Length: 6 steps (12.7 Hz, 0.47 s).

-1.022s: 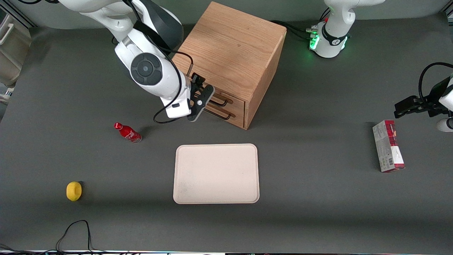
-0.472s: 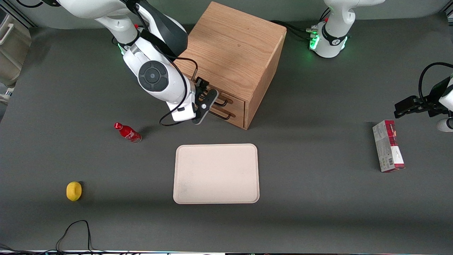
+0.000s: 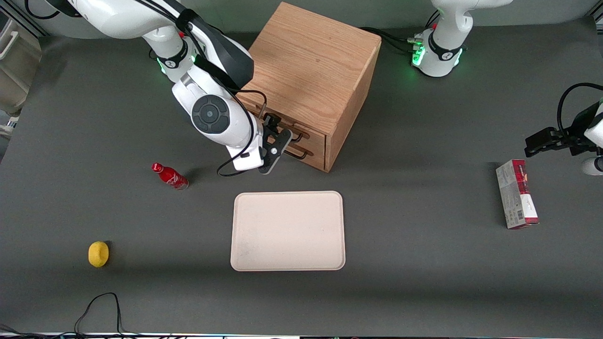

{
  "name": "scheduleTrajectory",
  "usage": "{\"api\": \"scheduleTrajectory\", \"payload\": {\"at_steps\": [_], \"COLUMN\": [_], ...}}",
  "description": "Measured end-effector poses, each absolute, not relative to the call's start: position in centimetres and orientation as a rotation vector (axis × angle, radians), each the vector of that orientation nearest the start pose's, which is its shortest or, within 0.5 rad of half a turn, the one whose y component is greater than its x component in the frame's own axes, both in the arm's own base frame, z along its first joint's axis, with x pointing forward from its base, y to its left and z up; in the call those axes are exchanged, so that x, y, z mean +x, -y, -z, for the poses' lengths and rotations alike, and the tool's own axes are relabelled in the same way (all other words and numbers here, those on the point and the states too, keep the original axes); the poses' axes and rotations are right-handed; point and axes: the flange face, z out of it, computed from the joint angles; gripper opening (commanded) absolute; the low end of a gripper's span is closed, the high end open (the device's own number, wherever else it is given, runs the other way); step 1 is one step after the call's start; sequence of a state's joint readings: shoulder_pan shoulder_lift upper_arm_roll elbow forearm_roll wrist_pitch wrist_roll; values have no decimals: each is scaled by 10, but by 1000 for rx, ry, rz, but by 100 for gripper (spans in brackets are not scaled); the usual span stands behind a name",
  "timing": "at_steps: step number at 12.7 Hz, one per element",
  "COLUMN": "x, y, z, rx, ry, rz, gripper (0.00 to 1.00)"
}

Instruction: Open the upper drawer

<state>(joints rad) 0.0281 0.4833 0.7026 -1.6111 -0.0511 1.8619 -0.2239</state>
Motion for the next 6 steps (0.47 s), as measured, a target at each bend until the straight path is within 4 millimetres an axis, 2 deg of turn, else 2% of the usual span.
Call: {"api": "scheduleTrajectory", "payload": {"at_steps": [6], "x": [544], "y": [-375], "z": [-389], "rx": [-2638], "ry": [1314], "rz": [-209], "gripper": [100]}}
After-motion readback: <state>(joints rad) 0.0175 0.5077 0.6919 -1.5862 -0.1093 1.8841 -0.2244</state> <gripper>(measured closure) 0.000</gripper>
